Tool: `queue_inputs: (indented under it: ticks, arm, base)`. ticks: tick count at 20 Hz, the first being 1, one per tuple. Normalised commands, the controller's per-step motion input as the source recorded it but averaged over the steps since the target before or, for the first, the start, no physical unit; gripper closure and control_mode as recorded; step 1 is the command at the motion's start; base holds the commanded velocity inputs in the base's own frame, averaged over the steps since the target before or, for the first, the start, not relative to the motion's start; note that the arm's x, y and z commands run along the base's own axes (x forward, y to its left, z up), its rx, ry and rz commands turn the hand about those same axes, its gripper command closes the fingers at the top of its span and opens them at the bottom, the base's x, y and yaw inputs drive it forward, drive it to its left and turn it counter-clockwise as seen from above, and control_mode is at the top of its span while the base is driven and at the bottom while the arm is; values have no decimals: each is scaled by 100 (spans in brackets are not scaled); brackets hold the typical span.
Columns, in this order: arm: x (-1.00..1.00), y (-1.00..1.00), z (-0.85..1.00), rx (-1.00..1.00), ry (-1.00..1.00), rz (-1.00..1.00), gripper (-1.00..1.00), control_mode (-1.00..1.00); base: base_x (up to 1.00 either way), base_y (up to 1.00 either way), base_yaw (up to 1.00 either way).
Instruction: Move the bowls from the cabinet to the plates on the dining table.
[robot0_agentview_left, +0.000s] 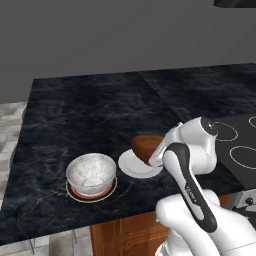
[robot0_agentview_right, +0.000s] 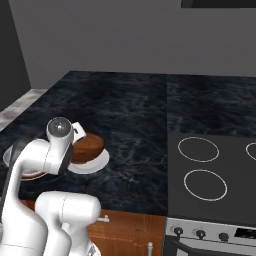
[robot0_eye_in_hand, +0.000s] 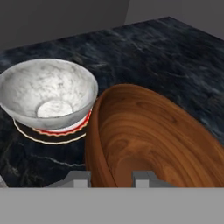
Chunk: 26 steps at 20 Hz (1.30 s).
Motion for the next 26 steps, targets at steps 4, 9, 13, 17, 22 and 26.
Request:
queue_inputs:
  ticks: [4, 9, 13, 17, 22, 26]
  arm:
    - [9, 4, -8, 0, -2, 0, 100, -100]
    - [15, 0, -26, 0, 0, 0, 100, -100]
    - [13, 1, -19, 0, 0, 0, 100, -100]
    - [12, 2, -9, -1, 0, 0, 100, -100]
    - [14, 6, -7, -2, 0, 0, 100, -100]
    - [13, 6, -7, -3, 0, 0, 100, -100]
  base:
    - [0, 0, 0]
    - [0, 0, 0]
    - [0, 0, 0]
    - [0, 0, 0]
    - [0, 0, 0]
    - [0, 0, 0]
